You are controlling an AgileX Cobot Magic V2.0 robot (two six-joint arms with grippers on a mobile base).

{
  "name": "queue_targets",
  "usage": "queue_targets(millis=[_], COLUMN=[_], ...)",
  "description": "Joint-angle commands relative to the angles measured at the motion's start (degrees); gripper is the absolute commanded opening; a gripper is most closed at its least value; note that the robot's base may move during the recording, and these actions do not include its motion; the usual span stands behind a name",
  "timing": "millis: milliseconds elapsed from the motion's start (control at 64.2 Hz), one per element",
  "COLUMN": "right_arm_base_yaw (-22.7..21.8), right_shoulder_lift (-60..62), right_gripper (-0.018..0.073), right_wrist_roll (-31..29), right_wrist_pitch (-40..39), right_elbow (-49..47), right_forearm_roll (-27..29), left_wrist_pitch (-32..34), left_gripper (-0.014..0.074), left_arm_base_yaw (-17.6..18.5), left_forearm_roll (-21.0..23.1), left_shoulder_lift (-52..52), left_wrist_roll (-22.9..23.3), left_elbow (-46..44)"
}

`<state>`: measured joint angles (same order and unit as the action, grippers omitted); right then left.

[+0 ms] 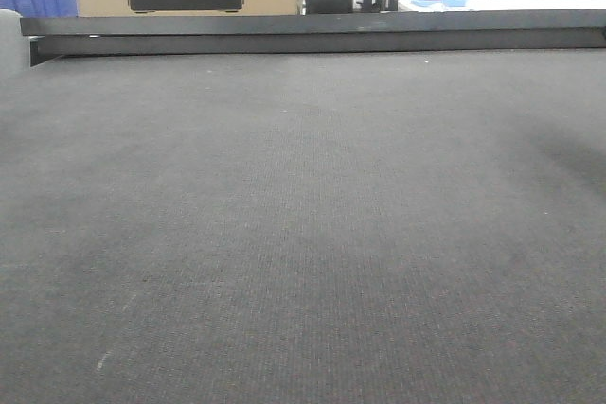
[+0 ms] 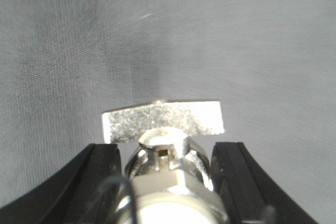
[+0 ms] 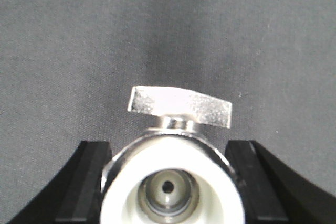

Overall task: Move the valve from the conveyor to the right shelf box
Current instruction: 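Close the left gripper around the other valve body, then lift both held valves up off the belt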

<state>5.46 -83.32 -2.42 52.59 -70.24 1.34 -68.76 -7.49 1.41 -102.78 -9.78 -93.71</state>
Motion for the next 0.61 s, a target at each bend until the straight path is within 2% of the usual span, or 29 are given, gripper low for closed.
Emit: queue_targets(millis=[0, 93, 312, 592], right_arm_base_yaw=[-0.07, -0.07, -0.07, -0.07], right_shoulder_lift=[1.15, 1.31, 1.31, 7.99], right_gripper=[-0.0153, -0.0153, -0.0153, -0.0153], right_wrist_roll=[-0.08, -0.08, -0.08, -0.08], right_wrist_pitch=[-2.21, -2.93, -4.08, -6.67], right_elbow=[-0.31, 1.25, 7.02, 9.43], right_forearm_roll=[-0.45, -0.34, 0.06, 0.43], left_wrist_pitch=[0.78, 3.63, 14.51, 23.51], left_gripper=[-0.0111, -0.0111, -0.0111, -0.0111], left_arm_base_yaw=[2.01, 3.76, 6.57, 6.68], left_forearm_roll=[-0.94, -2.06, -0.62, -0.39], left_shoulder_lift=[4.53, 8.5, 19.81, 35.95], left_wrist_roll=[2.16, 3.95, 4.43, 4.43], left_elbow=[1.64, 5.59, 17.98, 29.72])
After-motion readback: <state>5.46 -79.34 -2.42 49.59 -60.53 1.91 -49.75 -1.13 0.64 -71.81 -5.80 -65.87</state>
